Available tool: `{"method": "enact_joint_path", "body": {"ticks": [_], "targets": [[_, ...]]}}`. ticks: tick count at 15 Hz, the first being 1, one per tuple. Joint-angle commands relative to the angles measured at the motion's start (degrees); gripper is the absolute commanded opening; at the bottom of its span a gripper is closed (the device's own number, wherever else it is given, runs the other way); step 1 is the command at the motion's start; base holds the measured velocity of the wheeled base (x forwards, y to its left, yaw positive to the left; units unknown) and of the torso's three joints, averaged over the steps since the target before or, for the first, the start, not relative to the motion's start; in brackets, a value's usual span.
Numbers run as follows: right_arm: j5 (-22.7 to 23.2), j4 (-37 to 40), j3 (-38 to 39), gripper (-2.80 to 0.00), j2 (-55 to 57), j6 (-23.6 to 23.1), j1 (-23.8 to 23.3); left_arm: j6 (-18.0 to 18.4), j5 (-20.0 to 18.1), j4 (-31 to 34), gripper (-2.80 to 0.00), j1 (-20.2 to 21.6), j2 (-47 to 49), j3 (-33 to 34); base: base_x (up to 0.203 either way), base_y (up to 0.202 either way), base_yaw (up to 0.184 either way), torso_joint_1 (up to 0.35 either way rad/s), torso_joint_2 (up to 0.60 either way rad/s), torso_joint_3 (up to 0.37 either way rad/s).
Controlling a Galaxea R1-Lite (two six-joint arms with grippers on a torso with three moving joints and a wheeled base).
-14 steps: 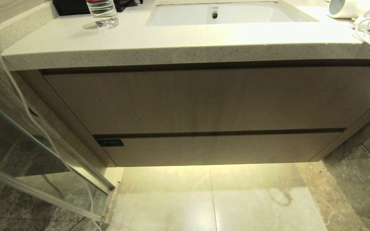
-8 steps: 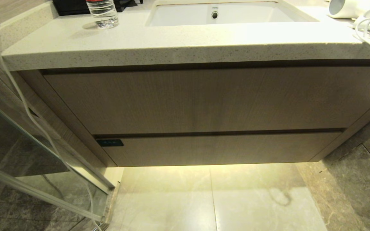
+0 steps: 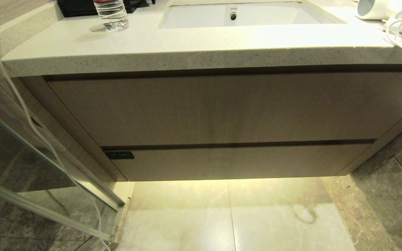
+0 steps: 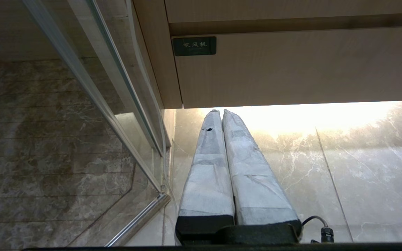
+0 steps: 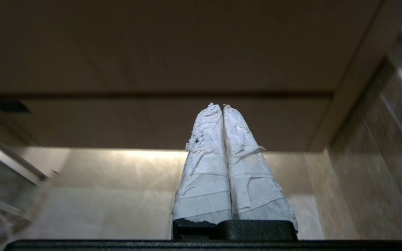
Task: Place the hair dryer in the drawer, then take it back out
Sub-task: Pull open the drawer
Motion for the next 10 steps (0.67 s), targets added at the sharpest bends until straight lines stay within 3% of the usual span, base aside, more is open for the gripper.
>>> {"method": "enact_joint_path", "body": {"ticks": [1,4,6,8,10], "targets": [[4.57,12.60,-25.56,-2.80,12.69,1.38,0.18,-0.01,0.00,0.00,-2.80,0.00,0.00,0.00,0.000,0.000,0.000,0.000,0.00,0.000],[14.34,36.39,-57.76,-2.80,28.36,3.66,0.35,-0.01,0.00,0.00,-2.80,0.00,0.00,0.00,0.000,0.000,0.000,0.000,0.00,0.000],[21.92,52.58,-72.21,-2.80,39.87,4.23,0.64,-0.01,0.00,0.00,-2.80,0.00,0.00,0.00,0.000,0.000,0.000,0.000,0.00,0.000],[30.15,66.17,-78.76,-2.80,46.96,2.40,1.37,-0.01,0.00,0.00,-2.80,0.00,0.00,0.00,0.000,0.000,0.000,0.000,0.00,0.000],[37.18,70.99,-77.49,-2.80,50.68,-6.06,1.88,-0.09,0.00,0.00,-2.80,0.00,0.00,0.00,0.000,0.000,0.000,0.000,0.00,0.000]]}}
